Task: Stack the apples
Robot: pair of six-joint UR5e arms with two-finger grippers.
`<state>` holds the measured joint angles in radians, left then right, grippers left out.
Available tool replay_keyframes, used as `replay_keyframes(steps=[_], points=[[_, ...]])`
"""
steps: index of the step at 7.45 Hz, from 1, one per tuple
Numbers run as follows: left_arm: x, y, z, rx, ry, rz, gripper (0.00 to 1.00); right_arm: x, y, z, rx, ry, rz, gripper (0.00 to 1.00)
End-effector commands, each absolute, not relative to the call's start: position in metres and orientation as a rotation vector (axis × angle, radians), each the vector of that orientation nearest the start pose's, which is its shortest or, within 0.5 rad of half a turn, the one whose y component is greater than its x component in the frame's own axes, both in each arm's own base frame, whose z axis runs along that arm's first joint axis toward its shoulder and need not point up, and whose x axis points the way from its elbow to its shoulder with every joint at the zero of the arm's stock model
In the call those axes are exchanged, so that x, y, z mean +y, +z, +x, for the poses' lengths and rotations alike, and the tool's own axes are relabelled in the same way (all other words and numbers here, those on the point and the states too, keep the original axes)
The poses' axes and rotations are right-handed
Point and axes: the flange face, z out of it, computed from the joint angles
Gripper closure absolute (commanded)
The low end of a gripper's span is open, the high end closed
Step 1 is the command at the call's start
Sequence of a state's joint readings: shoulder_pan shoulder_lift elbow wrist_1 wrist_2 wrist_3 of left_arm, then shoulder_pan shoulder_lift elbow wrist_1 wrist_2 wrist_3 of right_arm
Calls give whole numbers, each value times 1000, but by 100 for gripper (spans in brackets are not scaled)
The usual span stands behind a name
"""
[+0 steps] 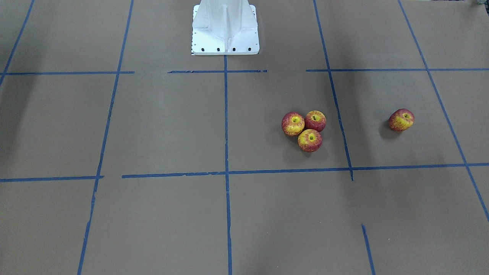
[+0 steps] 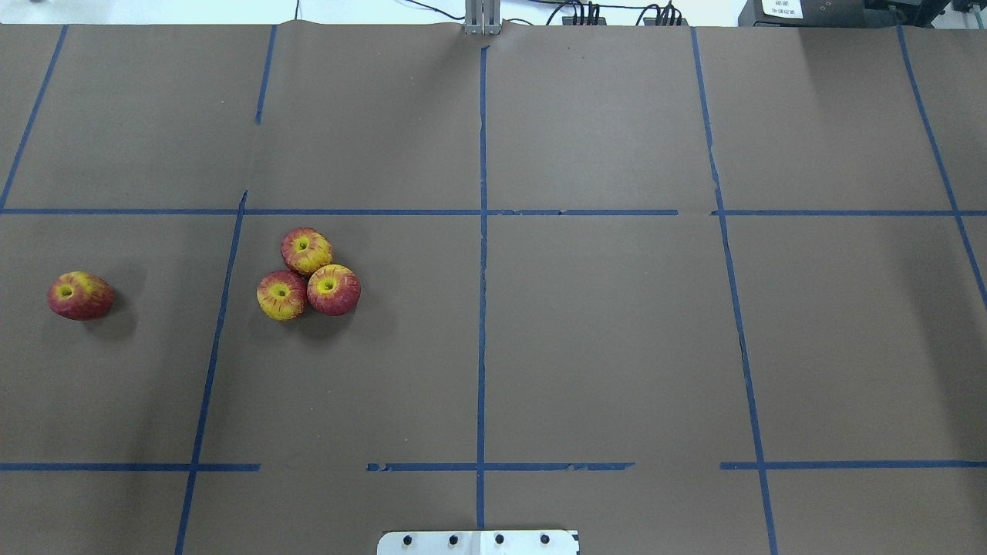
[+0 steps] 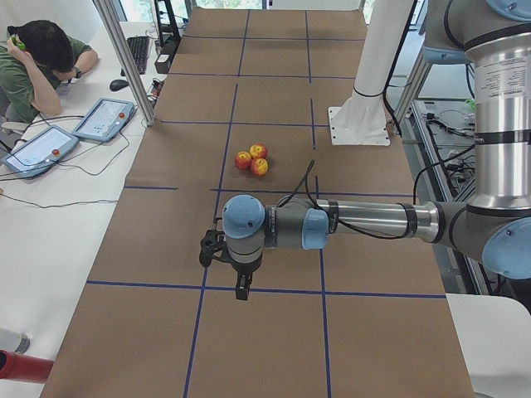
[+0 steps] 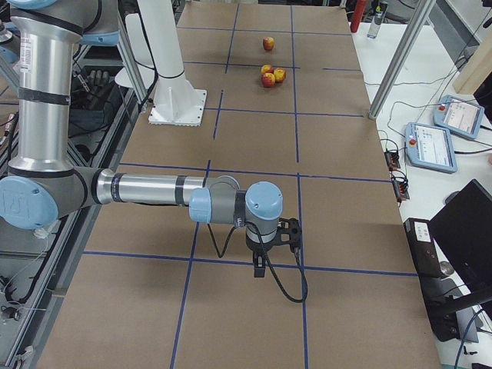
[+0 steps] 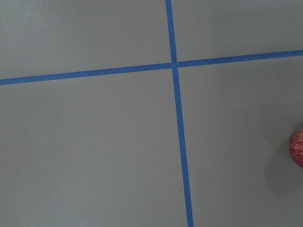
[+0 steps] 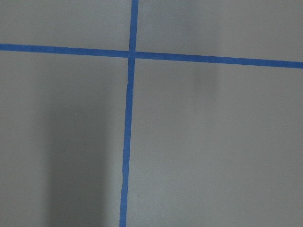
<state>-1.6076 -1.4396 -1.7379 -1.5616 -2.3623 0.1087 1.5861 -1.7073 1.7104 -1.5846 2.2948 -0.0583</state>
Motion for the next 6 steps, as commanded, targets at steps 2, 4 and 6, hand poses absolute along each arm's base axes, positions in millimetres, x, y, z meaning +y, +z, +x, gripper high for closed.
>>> replay_keyframes(steps=[2,4,6], points=[[-443,633,-78,795,75,87,0,-432,658,74,-724,-37,16,0],[-448,622,-78,793,87,113,0,-432,658,74,-724,-37,16,0],[-465,597,-70,793,123,238,0,-432,658,74,-724,-37,16,0]])
